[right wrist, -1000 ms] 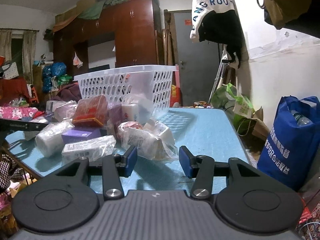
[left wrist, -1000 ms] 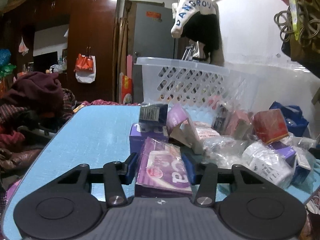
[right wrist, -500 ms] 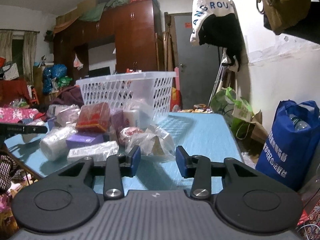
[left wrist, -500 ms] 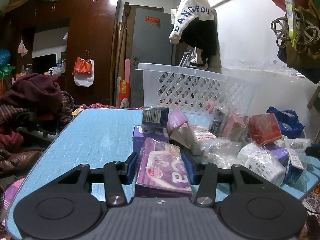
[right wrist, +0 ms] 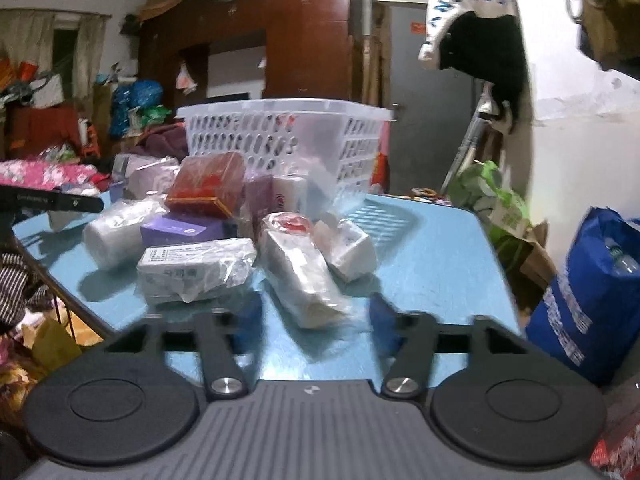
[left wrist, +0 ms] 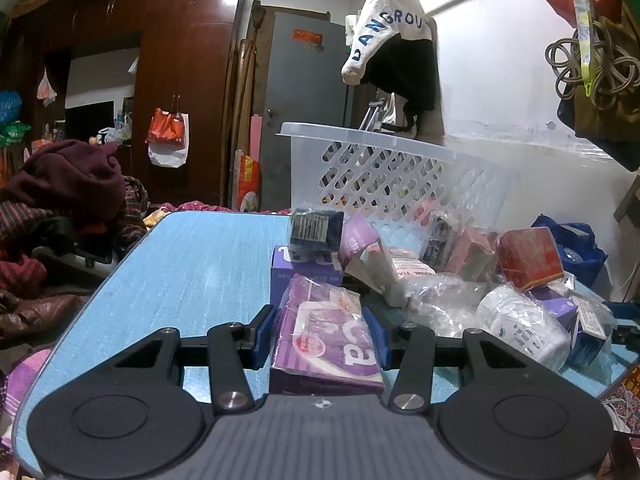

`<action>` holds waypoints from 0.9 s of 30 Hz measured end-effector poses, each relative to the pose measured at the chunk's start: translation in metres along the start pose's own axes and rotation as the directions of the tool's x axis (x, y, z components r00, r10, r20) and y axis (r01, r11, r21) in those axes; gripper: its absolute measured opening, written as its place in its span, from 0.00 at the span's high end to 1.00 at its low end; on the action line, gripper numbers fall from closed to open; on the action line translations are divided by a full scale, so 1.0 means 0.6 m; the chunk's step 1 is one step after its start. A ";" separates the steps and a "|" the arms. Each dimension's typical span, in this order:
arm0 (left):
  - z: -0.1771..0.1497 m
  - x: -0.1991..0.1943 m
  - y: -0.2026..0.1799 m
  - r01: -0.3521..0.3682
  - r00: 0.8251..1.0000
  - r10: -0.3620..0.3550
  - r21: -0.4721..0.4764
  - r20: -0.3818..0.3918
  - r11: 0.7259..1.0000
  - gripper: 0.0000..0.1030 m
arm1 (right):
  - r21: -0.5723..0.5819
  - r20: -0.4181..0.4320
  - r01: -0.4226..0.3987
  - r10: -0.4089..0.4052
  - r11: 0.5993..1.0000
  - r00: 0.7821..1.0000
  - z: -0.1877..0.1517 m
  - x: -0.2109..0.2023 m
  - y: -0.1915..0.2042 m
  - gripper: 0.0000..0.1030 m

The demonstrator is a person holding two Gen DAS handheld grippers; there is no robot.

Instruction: Organize objects

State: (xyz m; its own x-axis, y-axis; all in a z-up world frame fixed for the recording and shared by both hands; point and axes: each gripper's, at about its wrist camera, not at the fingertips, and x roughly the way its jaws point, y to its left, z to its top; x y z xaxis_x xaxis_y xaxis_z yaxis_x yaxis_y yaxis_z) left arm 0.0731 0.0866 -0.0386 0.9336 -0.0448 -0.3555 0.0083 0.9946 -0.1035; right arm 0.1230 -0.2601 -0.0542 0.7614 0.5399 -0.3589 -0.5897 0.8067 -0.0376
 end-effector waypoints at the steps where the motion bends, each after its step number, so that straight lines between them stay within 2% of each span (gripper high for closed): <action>1: 0.000 0.000 -0.001 0.000 1.000 0.000 0.000 -0.001 1.000 0.50 | -0.006 0.003 -0.004 0.004 1.000 1.000 0.001 0.005 0.000 0.31; 3: 0.000 0.001 -0.001 0.001 1.000 -0.001 0.002 -0.003 1.000 0.50 | -0.015 0.008 -0.012 0.012 1.000 1.000 0.003 0.017 -0.003 0.32; 5: 0.000 0.001 -0.002 0.000 1.000 0.000 0.002 -0.002 1.000 0.50 | 0.013 0.008 -0.032 0.032 0.999 0.999 0.002 0.021 -0.012 0.52; 7: 0.000 0.001 -0.002 -0.002 1.000 0.002 0.001 0.001 1.000 0.50 | 0.044 0.018 -0.046 0.045 0.998 0.999 0.002 0.015 -0.018 0.54; 11: -0.001 -0.001 0.002 -0.005 1.000 0.005 -0.007 0.006 1.000 0.50 | 0.062 0.058 0.008 -0.012 0.998 0.998 -0.004 -0.016 -0.018 0.55; 15: -0.001 -0.002 0.003 -0.004 1.000 0.005 -0.007 0.008 1.000 0.50 | 0.101 0.116 0.023 -0.035 0.995 0.993 0.000 -0.044 -0.027 0.56; 27: -0.003 -0.003 0.006 -0.006 1.000 0.006 -0.010 0.004 1.000 0.50 | 0.120 0.141 0.041 -0.058 0.992 0.988 0.009 -0.048 -0.028 0.56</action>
State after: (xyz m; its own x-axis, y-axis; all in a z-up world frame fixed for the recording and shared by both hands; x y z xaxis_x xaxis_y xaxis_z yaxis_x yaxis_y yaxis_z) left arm 0.0707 0.0899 -0.0397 0.9352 -0.0389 -0.3519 -0.0003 0.9939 -0.1107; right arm 0.1122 -0.2878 -0.0383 0.8244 0.5209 -0.2213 -0.5216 0.8511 0.0603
